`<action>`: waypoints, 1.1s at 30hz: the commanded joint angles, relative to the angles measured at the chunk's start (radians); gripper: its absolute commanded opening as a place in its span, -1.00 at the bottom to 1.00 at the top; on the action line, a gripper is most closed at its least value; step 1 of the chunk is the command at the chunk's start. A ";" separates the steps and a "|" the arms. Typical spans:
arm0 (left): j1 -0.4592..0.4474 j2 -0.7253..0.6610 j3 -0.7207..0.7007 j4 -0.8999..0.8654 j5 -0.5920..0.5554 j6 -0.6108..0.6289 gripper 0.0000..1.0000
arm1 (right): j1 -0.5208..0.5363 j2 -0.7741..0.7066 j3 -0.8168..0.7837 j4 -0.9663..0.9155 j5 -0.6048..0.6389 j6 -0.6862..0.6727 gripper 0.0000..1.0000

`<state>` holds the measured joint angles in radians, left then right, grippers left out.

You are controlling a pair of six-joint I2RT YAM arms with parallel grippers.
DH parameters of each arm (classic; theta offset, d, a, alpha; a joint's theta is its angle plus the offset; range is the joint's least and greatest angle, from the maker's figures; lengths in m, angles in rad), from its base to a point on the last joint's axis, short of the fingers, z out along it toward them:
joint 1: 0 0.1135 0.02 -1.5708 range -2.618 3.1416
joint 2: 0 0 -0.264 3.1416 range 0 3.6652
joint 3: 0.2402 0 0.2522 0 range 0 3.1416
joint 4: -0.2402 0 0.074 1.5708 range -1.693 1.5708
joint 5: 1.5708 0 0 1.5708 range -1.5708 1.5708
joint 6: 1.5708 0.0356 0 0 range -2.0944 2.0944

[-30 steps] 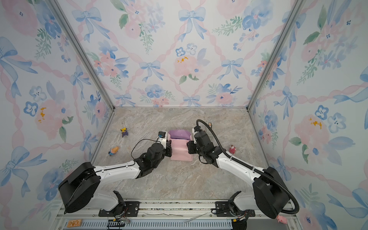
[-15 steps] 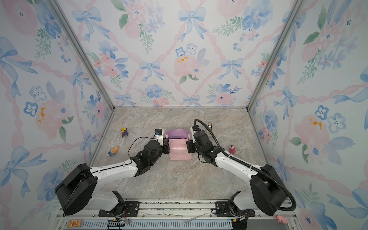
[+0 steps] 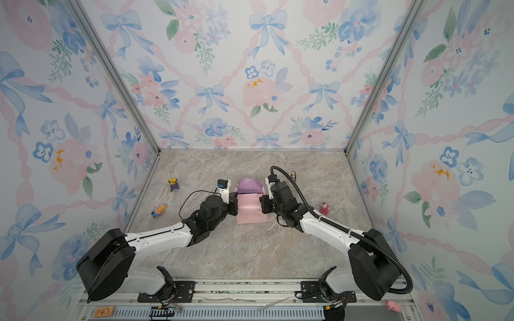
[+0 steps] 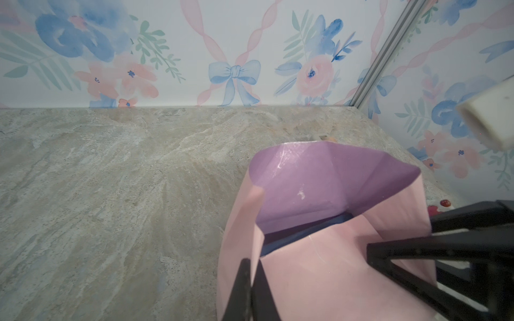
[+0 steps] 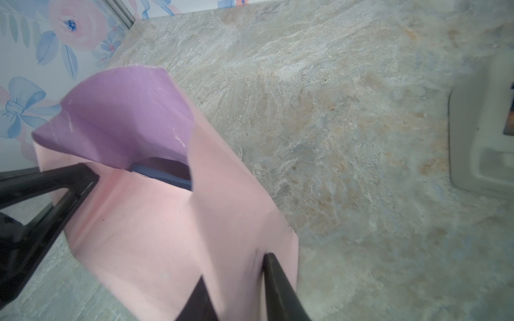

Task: Wrap a gift box in wrapping paper
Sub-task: Fold the wrapping paper for the gift box, then fold the seventh fold of the wrapping paper on the gift box.

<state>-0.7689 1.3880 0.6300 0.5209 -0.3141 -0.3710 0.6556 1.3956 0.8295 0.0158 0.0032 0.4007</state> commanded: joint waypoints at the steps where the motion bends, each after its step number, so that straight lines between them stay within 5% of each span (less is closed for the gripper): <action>1: 0.004 -0.033 0.011 0.010 0.015 -0.005 -0.54 | -0.002 -0.008 0.007 -0.048 -0.035 -0.014 -0.18; 5: 0.003 -0.066 -0.003 0.010 0.029 -0.006 -0.27 | -0.009 -0.109 0.008 -0.072 -0.069 -0.020 0.06; 14: 0.018 -0.228 -0.054 0.008 0.014 -0.040 -0.02 | -0.159 -0.283 -0.034 -0.095 -0.298 0.050 0.11; 21: 0.073 -0.308 -0.119 -0.060 -0.056 -0.129 0.02 | -0.223 -0.172 0.022 -0.212 -0.206 0.108 0.08; 33: 0.119 -0.233 -0.142 -0.086 0.009 -0.209 0.01 | -0.161 -0.054 0.038 -0.086 -0.271 0.110 0.09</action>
<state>-0.6571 1.1332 0.4934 0.4450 -0.3401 -0.5480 0.4759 1.3342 0.8299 -0.1127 -0.2440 0.5056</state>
